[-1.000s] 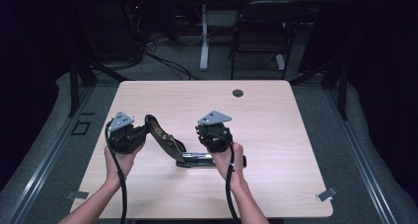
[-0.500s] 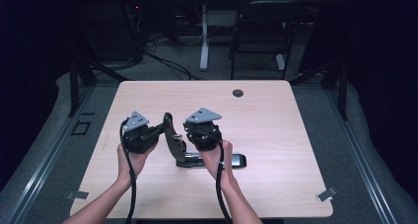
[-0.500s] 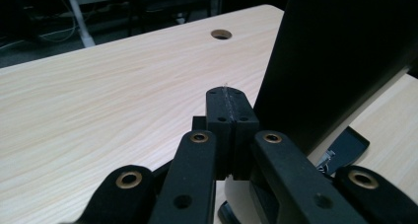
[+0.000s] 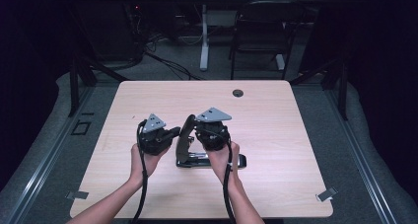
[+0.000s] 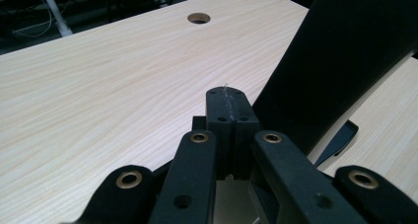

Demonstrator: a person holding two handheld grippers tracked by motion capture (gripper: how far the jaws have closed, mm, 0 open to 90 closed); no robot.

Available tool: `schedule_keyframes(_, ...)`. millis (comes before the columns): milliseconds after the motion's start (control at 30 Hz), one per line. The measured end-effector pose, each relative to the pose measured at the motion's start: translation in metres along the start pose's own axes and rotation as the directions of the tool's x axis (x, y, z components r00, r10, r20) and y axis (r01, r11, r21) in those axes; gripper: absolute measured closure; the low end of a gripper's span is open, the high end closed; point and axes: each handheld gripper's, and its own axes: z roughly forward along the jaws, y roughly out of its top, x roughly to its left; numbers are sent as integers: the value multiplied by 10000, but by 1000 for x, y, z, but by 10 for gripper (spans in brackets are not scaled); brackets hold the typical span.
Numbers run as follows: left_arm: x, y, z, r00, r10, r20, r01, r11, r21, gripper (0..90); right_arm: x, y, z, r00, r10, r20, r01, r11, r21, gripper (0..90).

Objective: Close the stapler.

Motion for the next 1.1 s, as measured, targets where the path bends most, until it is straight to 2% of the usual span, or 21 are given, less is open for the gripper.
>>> schedule_keyframes(667, -12, 3, 14, 9989, 395, 257, -402, 9988, 279, 900, -22, -23, -11, 9969, 760, 198, -760, 9971, 10, 900)
schedule_keyframes(933, -19, 3, 21, 9982, 497, 330, -508, 9982, 329, 900, -38, -40, -14, 9898, 1421, 116, -1422, 9898, 29, 900)
schedule_keyframes(1100, -21, 2, 24, 9979, 535, 365, -548, 9978, 360, 900, -42, -46, -15, 9865, 1631, 134, -1632, 9866, 32, 900)
